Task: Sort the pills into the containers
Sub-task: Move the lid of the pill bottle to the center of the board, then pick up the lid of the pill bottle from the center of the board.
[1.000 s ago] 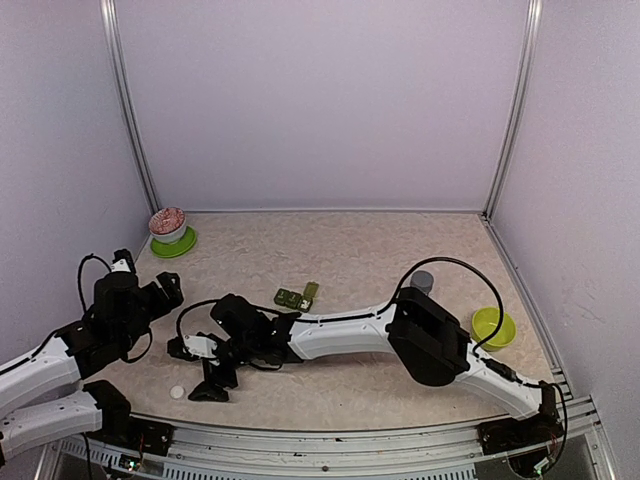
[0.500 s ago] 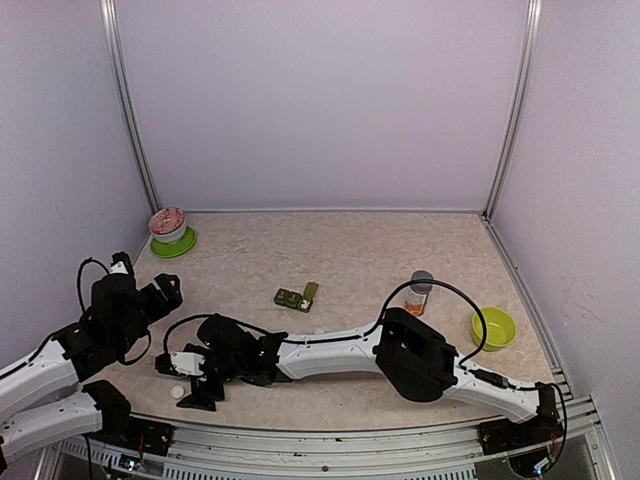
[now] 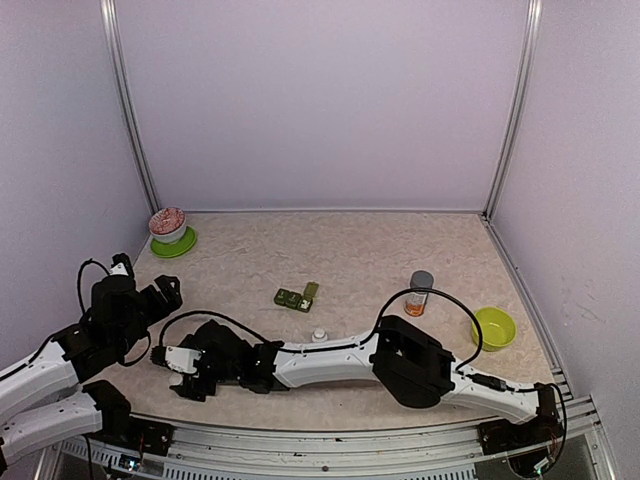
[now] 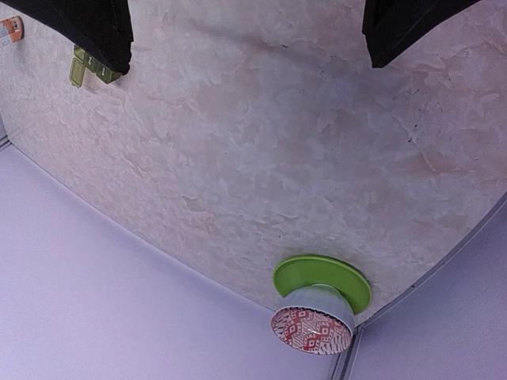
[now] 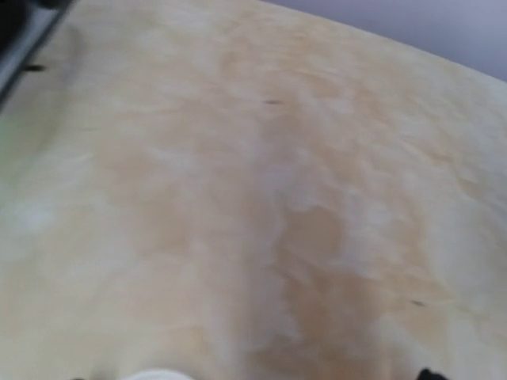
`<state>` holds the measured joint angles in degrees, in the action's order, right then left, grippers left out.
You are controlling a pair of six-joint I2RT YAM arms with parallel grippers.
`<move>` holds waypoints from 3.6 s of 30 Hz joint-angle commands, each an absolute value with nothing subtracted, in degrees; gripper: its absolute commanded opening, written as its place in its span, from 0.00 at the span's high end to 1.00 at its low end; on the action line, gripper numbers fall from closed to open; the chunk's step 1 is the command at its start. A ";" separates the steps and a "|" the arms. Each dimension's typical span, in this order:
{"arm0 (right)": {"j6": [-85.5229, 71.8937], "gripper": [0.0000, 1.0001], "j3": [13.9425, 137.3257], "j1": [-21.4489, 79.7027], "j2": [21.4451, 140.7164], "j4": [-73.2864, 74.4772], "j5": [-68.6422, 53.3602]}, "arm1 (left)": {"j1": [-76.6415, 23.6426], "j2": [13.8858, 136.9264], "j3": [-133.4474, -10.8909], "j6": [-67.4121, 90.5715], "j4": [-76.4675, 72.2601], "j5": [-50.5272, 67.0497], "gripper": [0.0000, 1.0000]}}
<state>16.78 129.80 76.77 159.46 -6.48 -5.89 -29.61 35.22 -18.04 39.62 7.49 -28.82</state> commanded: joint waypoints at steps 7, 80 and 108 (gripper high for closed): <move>9.08 0.12 130.24 74.52 162.17 -8.08 10.91 | -29.32 34.98 -17.34 39.03 7.86 -28.47 0.01; 9.49 0.03 78.65 62.68 103.36 -12.01 2.08 | -16.02 70.98 -21.53 37.63 -4.76 -5.36 0.62; 9.50 0.02 78.95 62.67 103.79 -11.34 1.79 | -14.25 77.17 -20.52 38.52 -7.38 1.27 0.92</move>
<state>9.39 77.84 63.16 103.70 -11.86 1.56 -14.79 76.16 -20.80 38.72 -7.46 -0.86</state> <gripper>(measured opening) 0.978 0.090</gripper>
